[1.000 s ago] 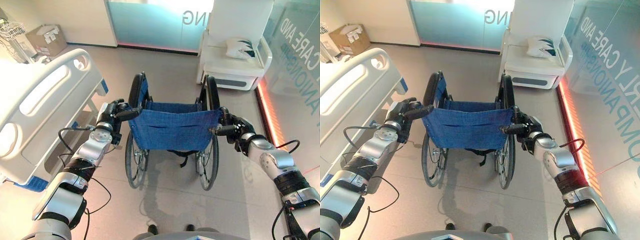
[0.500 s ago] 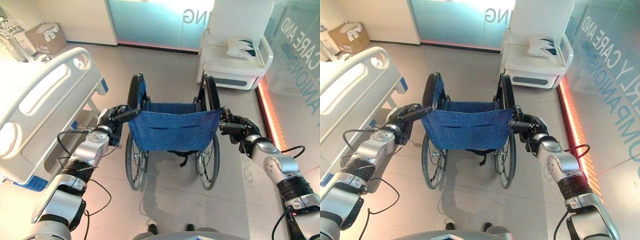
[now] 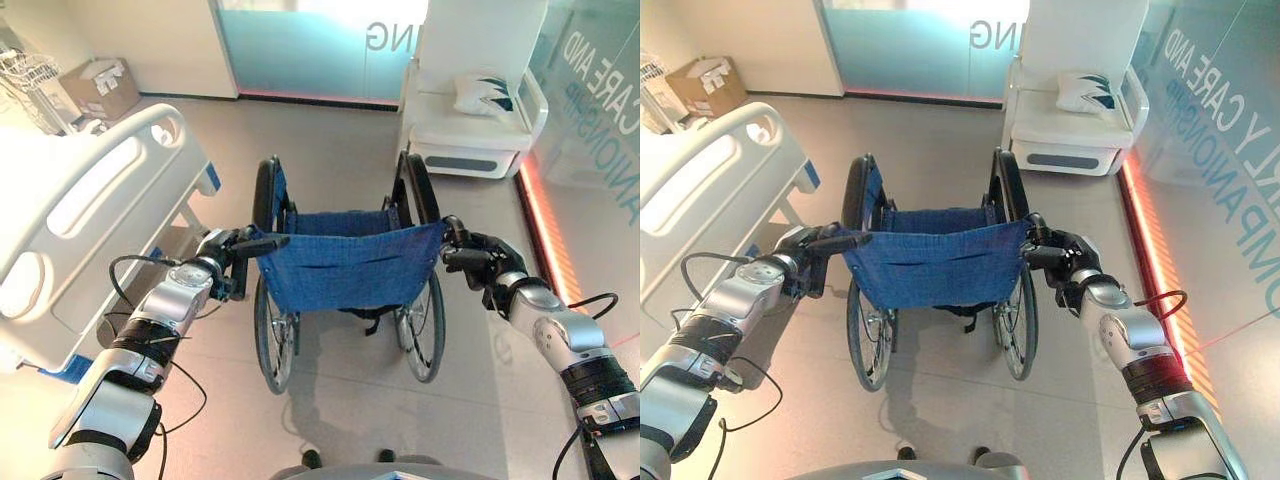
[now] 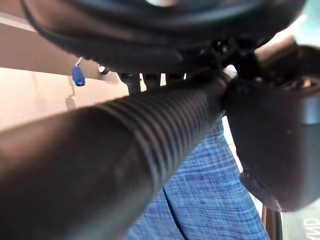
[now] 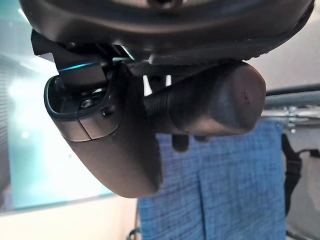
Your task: Push the wheelchair next to the bed
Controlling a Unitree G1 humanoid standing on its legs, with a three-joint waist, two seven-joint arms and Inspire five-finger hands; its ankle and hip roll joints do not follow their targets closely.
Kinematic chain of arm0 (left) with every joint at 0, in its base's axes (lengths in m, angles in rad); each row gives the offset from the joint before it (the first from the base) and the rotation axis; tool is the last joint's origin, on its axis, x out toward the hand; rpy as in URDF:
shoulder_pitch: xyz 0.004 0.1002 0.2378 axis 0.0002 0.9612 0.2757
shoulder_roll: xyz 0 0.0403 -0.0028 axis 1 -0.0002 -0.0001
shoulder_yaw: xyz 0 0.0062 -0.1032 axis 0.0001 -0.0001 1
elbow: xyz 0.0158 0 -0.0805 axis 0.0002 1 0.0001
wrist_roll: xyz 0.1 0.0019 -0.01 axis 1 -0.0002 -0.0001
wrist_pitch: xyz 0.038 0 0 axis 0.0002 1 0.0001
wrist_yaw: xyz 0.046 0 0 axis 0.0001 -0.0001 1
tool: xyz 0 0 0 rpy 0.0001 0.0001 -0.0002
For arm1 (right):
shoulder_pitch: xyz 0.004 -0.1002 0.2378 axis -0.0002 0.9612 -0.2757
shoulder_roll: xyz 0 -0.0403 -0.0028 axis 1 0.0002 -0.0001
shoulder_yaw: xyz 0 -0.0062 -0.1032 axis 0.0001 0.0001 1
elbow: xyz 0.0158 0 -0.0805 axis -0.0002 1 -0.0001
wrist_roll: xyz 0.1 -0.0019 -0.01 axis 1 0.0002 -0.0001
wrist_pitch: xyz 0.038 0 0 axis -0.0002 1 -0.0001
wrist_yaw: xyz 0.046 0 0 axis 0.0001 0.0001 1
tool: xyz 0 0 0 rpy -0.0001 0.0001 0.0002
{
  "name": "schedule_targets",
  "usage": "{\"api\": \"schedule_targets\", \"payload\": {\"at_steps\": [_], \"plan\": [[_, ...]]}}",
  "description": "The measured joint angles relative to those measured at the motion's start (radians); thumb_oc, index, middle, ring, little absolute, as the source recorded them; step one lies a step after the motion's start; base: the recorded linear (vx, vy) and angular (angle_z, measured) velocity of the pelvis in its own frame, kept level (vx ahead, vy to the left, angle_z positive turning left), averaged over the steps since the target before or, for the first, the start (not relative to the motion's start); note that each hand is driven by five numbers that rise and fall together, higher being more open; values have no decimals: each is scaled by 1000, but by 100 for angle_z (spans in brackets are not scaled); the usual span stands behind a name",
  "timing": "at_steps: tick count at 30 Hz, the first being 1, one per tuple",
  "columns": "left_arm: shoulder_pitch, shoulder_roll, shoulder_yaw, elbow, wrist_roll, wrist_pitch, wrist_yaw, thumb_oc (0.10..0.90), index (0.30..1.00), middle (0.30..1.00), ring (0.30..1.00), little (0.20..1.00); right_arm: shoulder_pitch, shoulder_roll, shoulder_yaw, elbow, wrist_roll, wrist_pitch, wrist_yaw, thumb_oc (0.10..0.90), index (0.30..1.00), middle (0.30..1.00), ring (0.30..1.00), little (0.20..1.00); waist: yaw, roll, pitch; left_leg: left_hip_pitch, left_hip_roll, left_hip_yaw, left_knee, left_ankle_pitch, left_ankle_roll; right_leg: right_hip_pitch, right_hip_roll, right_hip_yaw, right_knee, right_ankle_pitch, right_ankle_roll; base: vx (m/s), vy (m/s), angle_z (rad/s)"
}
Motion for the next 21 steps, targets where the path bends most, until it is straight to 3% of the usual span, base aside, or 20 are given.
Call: {"api": "schedule_targets", "payload": {"at_steps": [5,12,18,21], "plan": [[0,3,0,-10,19,12,-9,800,900,900,900,900,2,-1,-3,0,0,0,0,400,300,300,300,300,0,0,0,-1,0,-2,1,0,0,0,-1,-3,0,0,0,0,0,0],[-15,45,-10,-36,100,68,-106,800,900,900,900,900,3,-1,1,-9,1,0,0,400,300,300,300,300,-11,2,-1,-2,0,-4,1,0,0,1,-1,-6,-2,0,0,0,0,0],[-9,45,-6,-26,-123,74,16,800,900,900,900,900,4,1,3,-11,3,0,0,400,300,300,300,300,-16,2,0,-2,0,-5,1,0,0,2,-2,-7,-2,0,0,0,0,0],[56,-29,103,-24,-257,33,140,800,900,900,900,900,10,6,-2,-17,1,-3,0,400,300,300,300,300,-18,4,-1,-4,1,-9,1,0,0,2,-2,-12,-2,-1,-1,-19,-23,2]]}}
